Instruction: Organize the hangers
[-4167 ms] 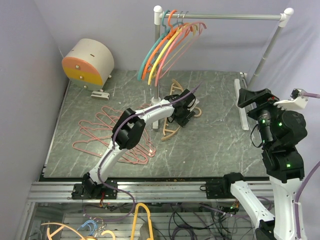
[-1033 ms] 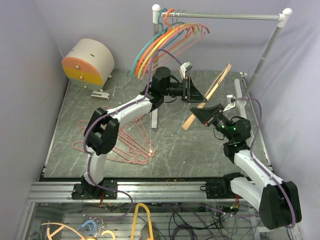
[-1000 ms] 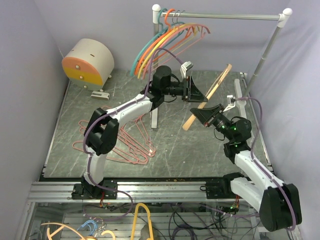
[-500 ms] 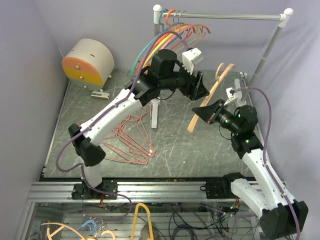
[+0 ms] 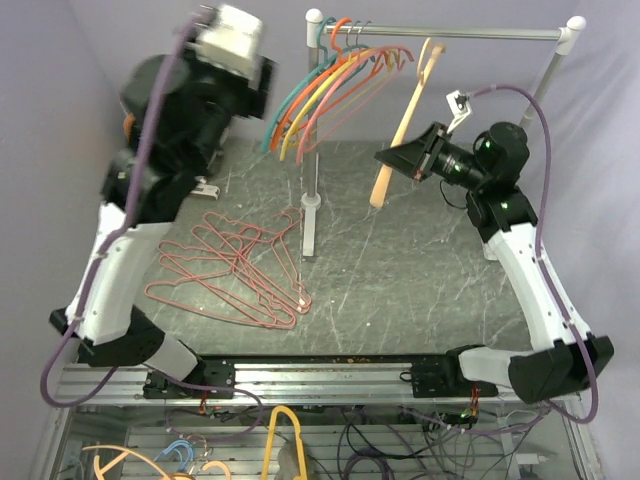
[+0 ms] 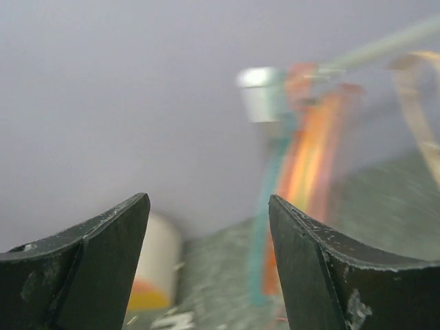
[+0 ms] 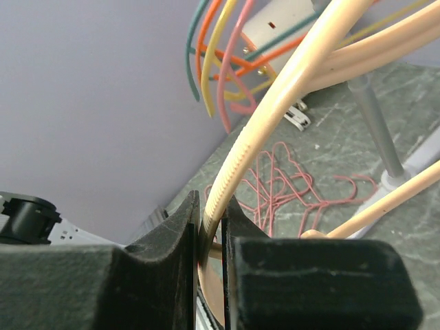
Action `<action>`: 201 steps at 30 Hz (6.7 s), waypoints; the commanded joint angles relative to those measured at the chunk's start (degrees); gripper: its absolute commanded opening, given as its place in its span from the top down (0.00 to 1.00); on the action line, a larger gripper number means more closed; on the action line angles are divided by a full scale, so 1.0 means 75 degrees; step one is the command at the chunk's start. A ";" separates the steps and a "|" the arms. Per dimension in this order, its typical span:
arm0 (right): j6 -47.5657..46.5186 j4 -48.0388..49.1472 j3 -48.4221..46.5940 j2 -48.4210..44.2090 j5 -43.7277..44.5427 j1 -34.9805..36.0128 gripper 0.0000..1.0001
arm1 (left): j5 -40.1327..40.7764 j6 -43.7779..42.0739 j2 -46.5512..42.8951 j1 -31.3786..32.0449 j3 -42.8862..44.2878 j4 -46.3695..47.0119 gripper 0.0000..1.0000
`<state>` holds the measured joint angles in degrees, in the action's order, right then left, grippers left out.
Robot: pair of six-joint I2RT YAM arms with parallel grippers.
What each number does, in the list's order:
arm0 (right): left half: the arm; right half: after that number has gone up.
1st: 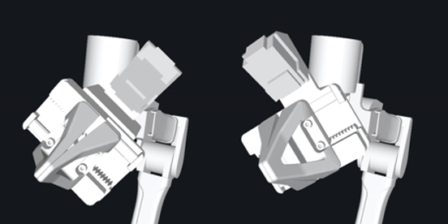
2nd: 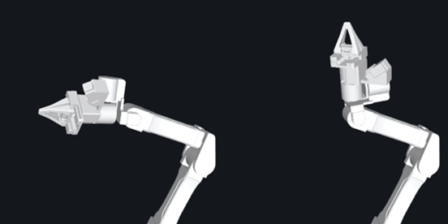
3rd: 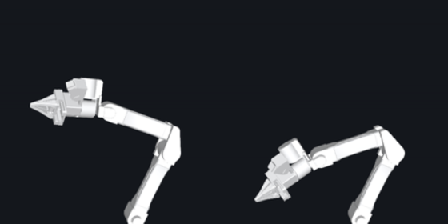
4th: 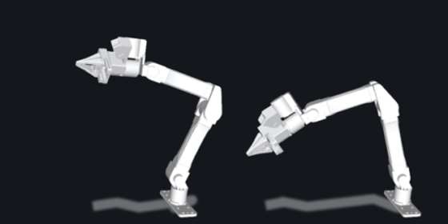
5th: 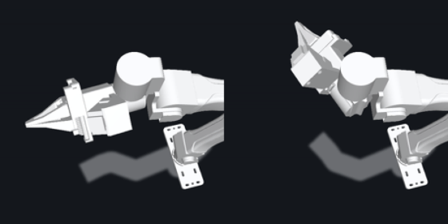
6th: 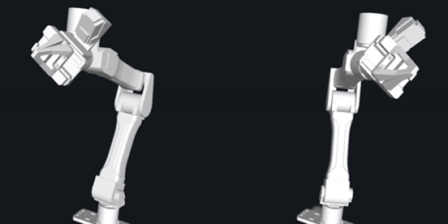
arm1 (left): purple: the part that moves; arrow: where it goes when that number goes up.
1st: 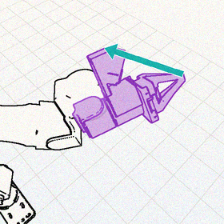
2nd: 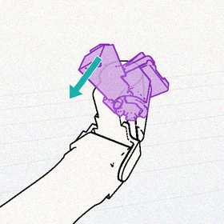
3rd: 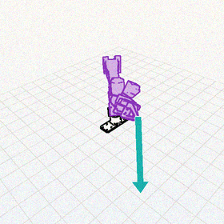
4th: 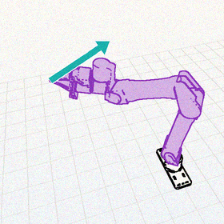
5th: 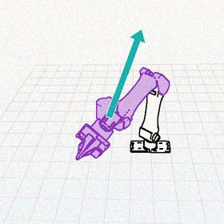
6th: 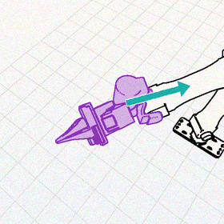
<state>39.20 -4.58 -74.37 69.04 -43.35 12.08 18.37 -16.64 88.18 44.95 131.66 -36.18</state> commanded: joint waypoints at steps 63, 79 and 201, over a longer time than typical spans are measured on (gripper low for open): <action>0.0718 0.1248 0.0428 0.0269 -0.1262 0.0194 0.00 | -0.6071 -0.4437 0.0226 -0.5208 -0.6108 -0.1857 0.13; -0.0047 0.0167 0.2135 -0.0739 -0.0802 -0.0391 0.00 | -0.5674 -0.5647 0.3247 -0.5196 -0.5582 -0.0081 0.17; -0.2080 0.7615 0.5782 0.3446 0.1712 0.6192 1.00 | -0.7166 -0.8214 -0.2391 -0.5777 -0.5474 -0.6404 0.93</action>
<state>24.21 52.36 -32.18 98.87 -34.79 58.22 -31.27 -77.25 71.33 1.69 88.86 -82.02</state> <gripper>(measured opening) 0.145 0.091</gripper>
